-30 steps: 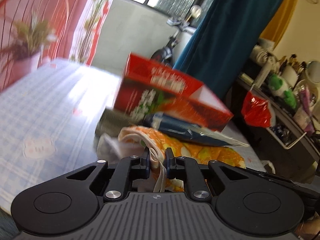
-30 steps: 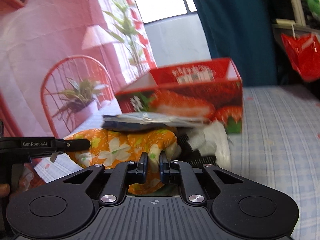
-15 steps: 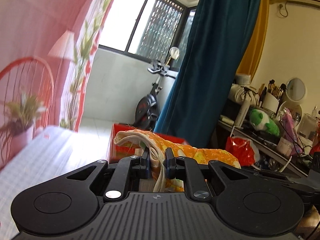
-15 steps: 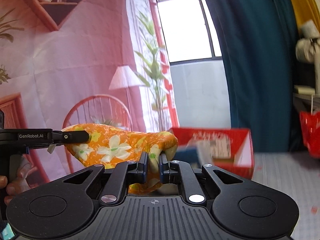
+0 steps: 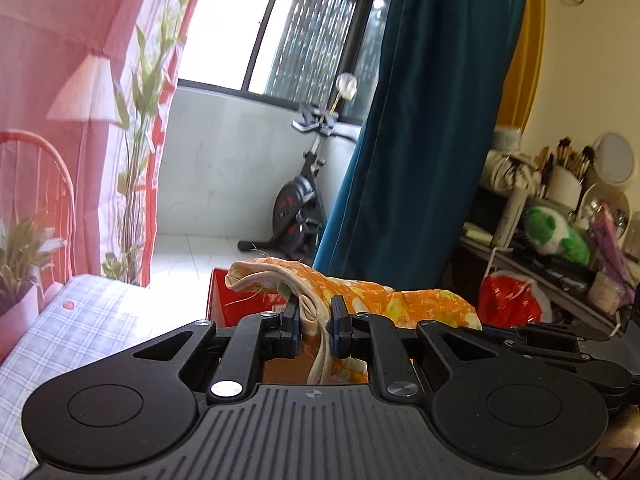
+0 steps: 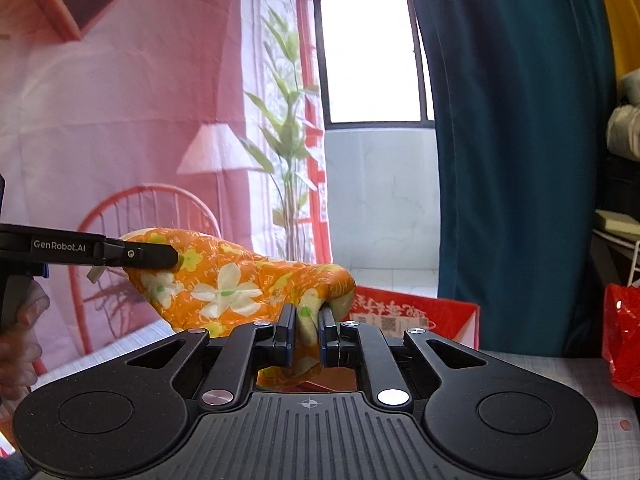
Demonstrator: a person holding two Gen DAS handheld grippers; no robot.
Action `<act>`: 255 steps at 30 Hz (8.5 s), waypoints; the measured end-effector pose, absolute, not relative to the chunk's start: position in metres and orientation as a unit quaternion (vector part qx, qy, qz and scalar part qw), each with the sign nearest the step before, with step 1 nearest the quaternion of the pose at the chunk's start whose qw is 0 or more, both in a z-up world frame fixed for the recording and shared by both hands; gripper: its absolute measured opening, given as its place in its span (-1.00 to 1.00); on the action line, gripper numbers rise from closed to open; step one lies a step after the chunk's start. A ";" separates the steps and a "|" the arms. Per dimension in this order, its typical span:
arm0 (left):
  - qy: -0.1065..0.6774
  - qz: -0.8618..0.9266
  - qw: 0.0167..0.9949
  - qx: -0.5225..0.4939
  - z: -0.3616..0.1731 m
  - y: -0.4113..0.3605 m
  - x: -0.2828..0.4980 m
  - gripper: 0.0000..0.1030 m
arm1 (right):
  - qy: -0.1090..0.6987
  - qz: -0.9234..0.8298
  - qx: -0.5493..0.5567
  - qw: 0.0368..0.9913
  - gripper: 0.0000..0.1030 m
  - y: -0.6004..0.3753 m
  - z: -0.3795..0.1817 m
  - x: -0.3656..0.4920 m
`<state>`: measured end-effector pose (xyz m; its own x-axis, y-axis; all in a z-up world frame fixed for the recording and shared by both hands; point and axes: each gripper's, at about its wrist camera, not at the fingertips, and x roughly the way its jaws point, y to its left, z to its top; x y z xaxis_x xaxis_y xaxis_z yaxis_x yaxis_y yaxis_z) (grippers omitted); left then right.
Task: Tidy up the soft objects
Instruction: 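Lift the orange floral cloth with both grippers toward the box opening, then lower the orange cloth into the box and open both grippers, then grasp the blue-and-silver cotton-pad packet with the left gripper while the right gripper grasps it, then lift the blue packet with both grippers over the box, then lower the blue packet into the box and open both grippers, then withdraw both grippers from the box and move to the white cloth, then close the left gripper on the white cloth while the right gripper grasps it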
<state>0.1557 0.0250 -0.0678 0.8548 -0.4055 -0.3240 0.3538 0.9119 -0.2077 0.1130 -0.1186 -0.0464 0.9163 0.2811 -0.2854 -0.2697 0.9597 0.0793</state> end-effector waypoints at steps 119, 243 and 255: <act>0.334 -0.263 0.897 -0.123 -0.136 0.061 0.158 -0.63 | 0.308 0.204 0.058 0.927 -0.82 -0.128 -0.101 0.130; 0.453 -0.228 0.857 -0.087 -0.236 0.037 0.152 0.25 | 0.392 0.123 0.159 0.898 -0.08 -0.143 -0.217 0.130; 0.392 -0.250 0.879 -0.100 -0.200 0.048 0.135 -0.44 | 0.360 0.161 0.137 0.909 -0.57 -0.145 -0.182 0.120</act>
<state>0.1354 0.0477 -0.1998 0.5668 -0.5187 -0.6400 0.3609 0.8547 -0.3730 0.1197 -0.1447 -0.1824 0.6891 0.3906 -0.6104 -0.1930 0.9108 0.3649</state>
